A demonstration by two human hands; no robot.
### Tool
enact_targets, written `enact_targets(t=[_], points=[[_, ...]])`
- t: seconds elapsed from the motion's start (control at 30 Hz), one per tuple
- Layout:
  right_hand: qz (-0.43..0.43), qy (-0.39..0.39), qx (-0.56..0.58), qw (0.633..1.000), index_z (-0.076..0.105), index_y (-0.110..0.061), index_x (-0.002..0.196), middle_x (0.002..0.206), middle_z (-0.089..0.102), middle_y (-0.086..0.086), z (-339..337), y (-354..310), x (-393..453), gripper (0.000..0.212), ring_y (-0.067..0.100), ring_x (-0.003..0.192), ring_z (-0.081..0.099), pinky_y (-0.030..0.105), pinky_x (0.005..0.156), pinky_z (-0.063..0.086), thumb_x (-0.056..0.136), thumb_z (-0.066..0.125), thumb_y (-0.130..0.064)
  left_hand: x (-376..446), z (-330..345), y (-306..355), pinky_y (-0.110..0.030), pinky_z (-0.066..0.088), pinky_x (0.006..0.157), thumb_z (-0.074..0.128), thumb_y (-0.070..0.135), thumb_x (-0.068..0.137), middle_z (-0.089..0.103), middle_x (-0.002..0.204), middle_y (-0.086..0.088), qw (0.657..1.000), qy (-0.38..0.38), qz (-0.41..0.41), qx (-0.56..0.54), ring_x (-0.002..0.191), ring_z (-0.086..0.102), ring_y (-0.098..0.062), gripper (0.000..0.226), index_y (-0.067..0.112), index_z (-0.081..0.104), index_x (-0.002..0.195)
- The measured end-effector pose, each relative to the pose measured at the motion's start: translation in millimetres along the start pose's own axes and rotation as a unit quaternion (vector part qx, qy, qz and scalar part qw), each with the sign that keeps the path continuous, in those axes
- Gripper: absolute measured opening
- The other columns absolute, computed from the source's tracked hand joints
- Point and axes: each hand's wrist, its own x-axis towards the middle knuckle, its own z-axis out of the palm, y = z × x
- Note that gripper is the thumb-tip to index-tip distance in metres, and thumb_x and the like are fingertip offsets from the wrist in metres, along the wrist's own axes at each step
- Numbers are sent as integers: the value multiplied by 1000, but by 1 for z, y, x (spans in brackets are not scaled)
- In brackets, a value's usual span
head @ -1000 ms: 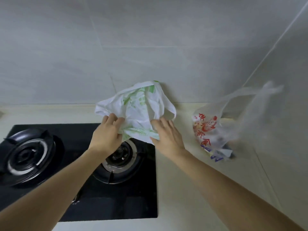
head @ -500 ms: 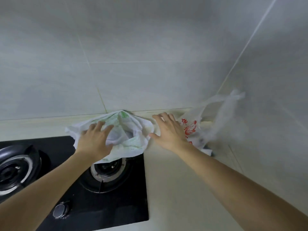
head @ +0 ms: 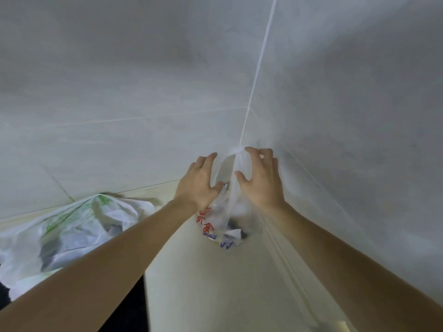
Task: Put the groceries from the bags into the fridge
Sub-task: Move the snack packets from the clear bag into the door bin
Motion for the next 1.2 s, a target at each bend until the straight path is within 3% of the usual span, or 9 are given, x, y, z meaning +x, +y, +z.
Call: enact_targets(t=[0.17, 0.27, 0.37, 0.5, 0.67, 0.83, 0.93, 1.1, 1.2], points=[[90, -101, 202, 970, 36, -38, 148, 130, 59, -1, 14, 12, 4, 74, 20, 123, 55, 38, 102, 50, 89, 80, -31, 39, 20, 15, -41, 48, 103, 72, 18, 88, 53, 144, -2, 995, -46, 14, -92, 131, 47, -25, 81, 25, 29, 157], [128, -107, 252, 953, 39, -32, 144, 107, 64, -6, 18, 13, 6, 72, 16, 106, 63, 35, 94, 55, 87, 82, -27, 42, 27, 16, -36, 52, 83, 68, 15, 88, 65, 112, 0, 996, -15, 31, -77, 105, 58, -22, 46, 22, 52, 131], [149, -114, 290, 939, 59, -19, 129, 89, 65, -3, 15, 13, 9, 47, 13, 88, 66, 26, 83, 54, 88, 81, -24, 38, 26, 12, -35, 45, 69, 65, 18, 91, 60, 91, 3, 998, 12, 44, -52, 88, 56, -22, 13, 21, 55, 98], [136, -108, 315, 933, 71, -15, 90, 87, 69, 4, 8, 5, 6, 5, 13, 78, 63, 20, 73, 47, 91, 76, -15, 28, 14, 4, -35, 42, 70, 63, 22, 95, 52, 83, 5, 993, 38, 69, -83, 79, 52, -21, 19, 23, 48, 83], [132, -113, 351, 920, 54, -16, 75, 72, 52, -4, -8, -5, -3, 22, 9, 67, 47, 23, 62, 36, 94, 59, -6, 10, -7, -1, -47, 56, 79, 63, 36, 94, 60, 86, 3, 986, 75, 37, -145, 83, 62, -22, 19, 20, 58, 84], [130, -121, 400, 899, 50, -12, 80, 74, 49, -1, -21, -13, -28, 14, 12, 70, 46, 31, 68, 41, 90, 59, -14, -18, -30, 8, -51, 56, 76, 62, 37, 91, 59, 72, -10, 969, 84, -14, -234, 73, 61, -32, 28, 18, 55, 72], [138, -155, 394, 895, 61, -19, 94, 73, 49, 0, -31, -14, -45, 15, 10, 66, 47, 21, 65, 42, 91, 74, -25, -41, -43, 13, -50, 51, 66, 59, 35, 97, 52, 71, -20, 960, 103, -26, -261, 71, 59, -40, 37, 10, 48, 71], [116, -121, 361, 917, 71, -23, 84, 67, 36, -4, -50, -11, -67, 10, 13, 63, 36, 27, 62, 35, 85, 80, -19, -84, -68, 11, -58, 54, 68, 56, 38, 94, 36, 64, -4, 950, 140, -67, -271, 62, 39, -26, 35, 12, 42, 74], [117, -104, 362, 919, 68, -25, 80, 67, 34, -5, -63, -9, -79, 14, 15, 64, 36, 30, 65, 34, 85, 77, -16, -116, -83, 12, -56, 53, 66, 56, 36, 97, 37, 59, 0, 948, 156, -93, -262, 57, 45, -29, 37, 12, 40, 74]])
